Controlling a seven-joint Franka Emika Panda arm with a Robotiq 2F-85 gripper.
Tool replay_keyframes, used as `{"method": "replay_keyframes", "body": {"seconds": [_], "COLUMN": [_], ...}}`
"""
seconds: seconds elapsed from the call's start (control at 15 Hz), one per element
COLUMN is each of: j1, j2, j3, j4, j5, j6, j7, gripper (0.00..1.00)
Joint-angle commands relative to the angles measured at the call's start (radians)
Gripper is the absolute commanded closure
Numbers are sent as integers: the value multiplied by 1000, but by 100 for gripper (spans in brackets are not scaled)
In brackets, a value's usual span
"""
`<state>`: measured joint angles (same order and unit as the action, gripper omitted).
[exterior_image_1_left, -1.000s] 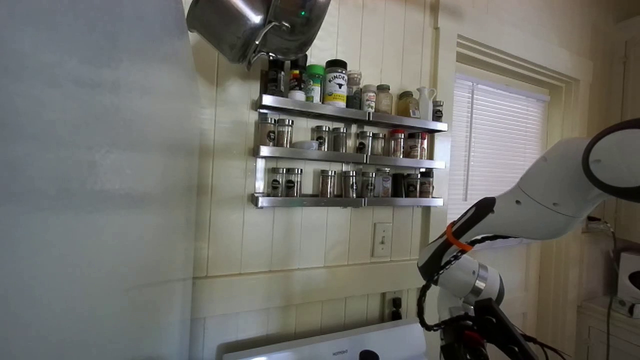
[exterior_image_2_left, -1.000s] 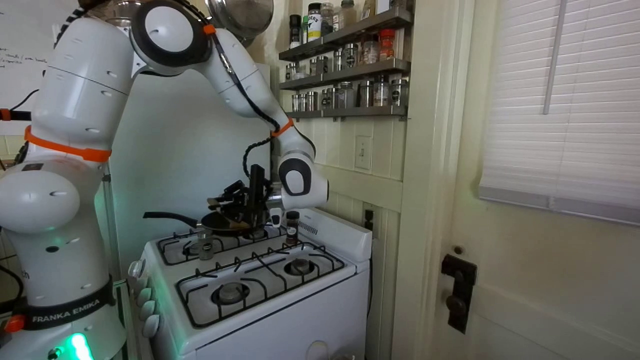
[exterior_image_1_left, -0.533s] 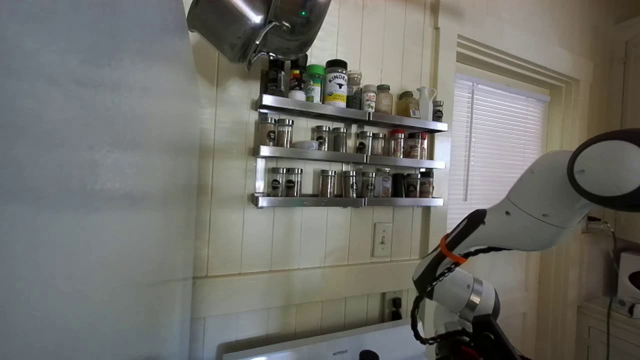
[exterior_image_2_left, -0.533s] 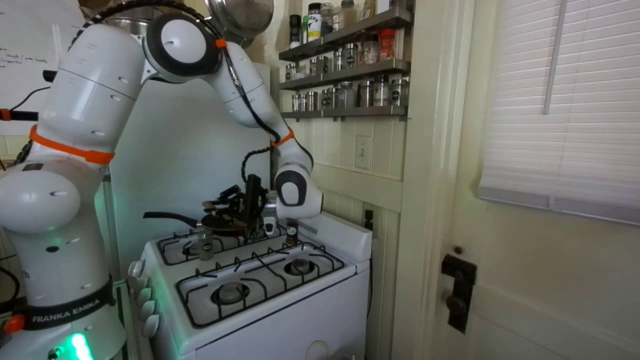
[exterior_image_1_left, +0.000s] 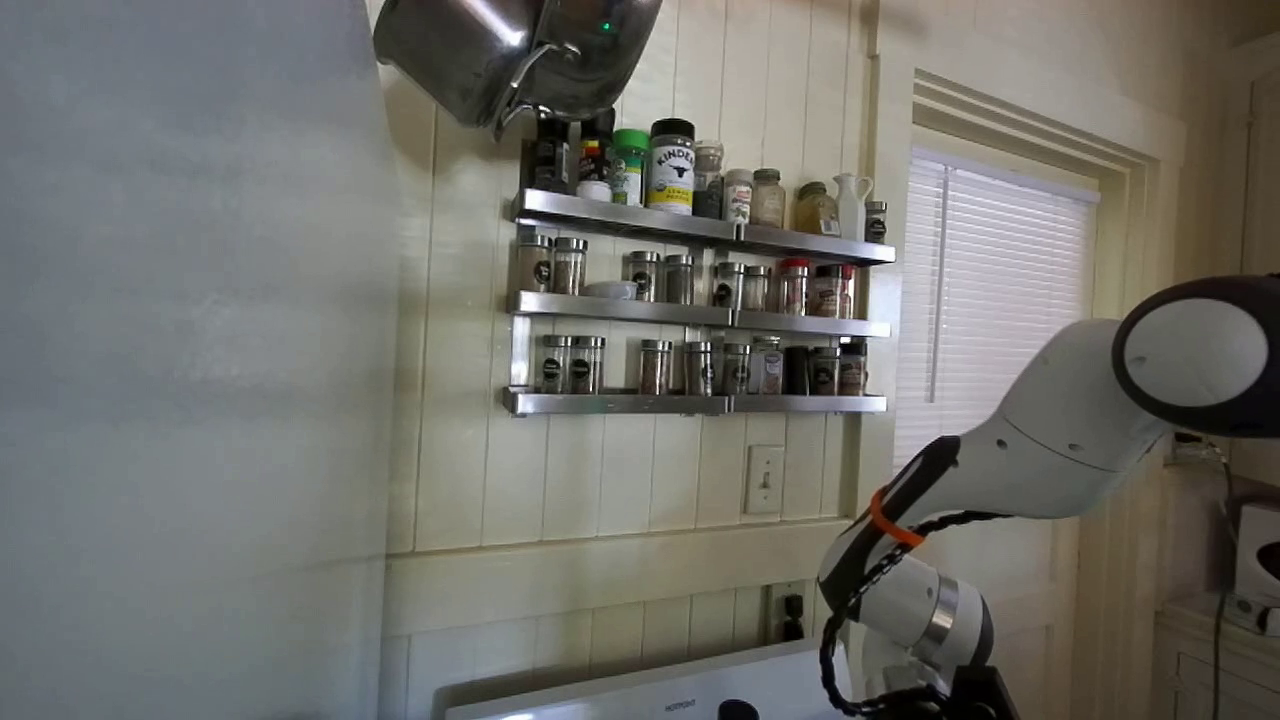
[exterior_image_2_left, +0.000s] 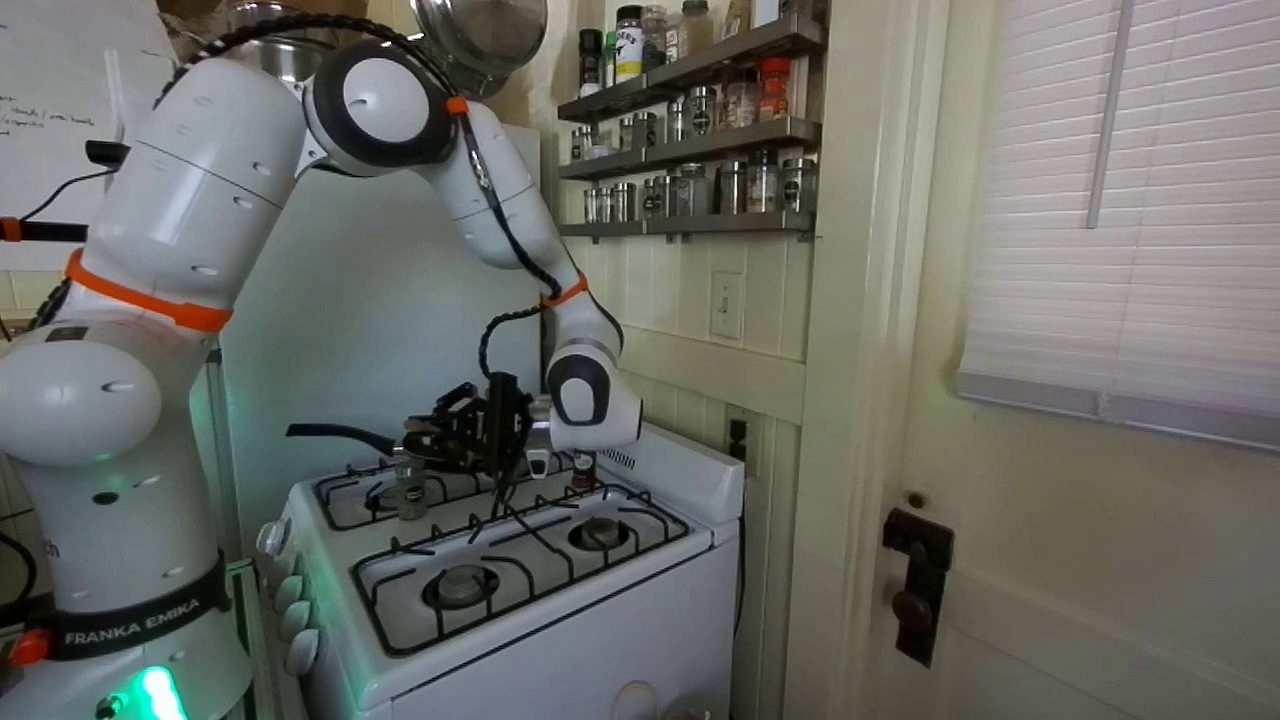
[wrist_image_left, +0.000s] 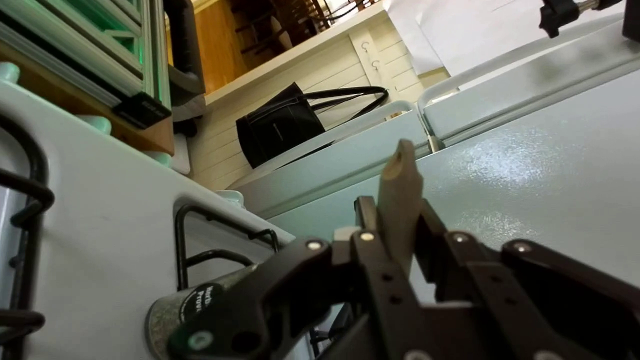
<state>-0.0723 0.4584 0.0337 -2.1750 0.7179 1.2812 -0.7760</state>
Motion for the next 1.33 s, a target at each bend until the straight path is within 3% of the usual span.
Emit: {"method": "replay_keyframes", "body": {"seconds": [0.0, 0.73, 1.27], "j1": [3, 16, -20], "j2": [18, 27, -7], "j3": [2, 34, 23], "j4": [14, 78, 21], "j5": [-9, -12, 1], "j6": [44, 162, 89], "j7": [-77, -266, -400], "gripper": [95, 95, 95]}}
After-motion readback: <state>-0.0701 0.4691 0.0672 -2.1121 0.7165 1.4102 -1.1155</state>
